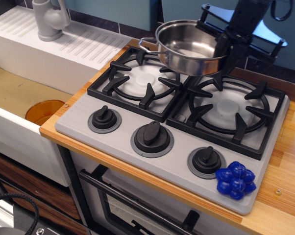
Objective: Put pot or pan on stove and put blueberry in pot or pan
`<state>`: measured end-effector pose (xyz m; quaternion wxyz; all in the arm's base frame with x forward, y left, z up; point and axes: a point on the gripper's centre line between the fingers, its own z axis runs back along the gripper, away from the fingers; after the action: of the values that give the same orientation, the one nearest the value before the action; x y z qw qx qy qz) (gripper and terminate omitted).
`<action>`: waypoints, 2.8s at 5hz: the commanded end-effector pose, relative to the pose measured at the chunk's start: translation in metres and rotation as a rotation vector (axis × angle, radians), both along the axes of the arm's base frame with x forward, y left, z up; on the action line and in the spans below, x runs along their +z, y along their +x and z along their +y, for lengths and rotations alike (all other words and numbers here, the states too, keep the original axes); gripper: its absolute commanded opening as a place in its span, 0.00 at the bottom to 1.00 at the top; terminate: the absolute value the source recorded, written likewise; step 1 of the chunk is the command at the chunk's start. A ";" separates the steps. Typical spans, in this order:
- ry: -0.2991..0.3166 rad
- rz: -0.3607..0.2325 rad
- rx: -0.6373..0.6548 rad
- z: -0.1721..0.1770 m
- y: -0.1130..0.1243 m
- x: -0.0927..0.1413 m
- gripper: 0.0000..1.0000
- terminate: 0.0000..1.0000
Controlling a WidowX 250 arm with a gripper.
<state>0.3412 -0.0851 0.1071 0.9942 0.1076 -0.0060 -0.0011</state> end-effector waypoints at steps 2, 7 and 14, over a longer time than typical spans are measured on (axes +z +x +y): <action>-0.036 -0.138 0.019 -0.042 0.011 -0.022 0.00 0.00; -0.067 -0.117 -0.018 -0.028 0.010 -0.012 1.00 0.00; -0.005 -0.028 0.063 -0.029 -0.037 0.050 1.00 0.00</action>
<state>0.2989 -0.1147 0.1386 0.9924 0.1191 0.0065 0.0298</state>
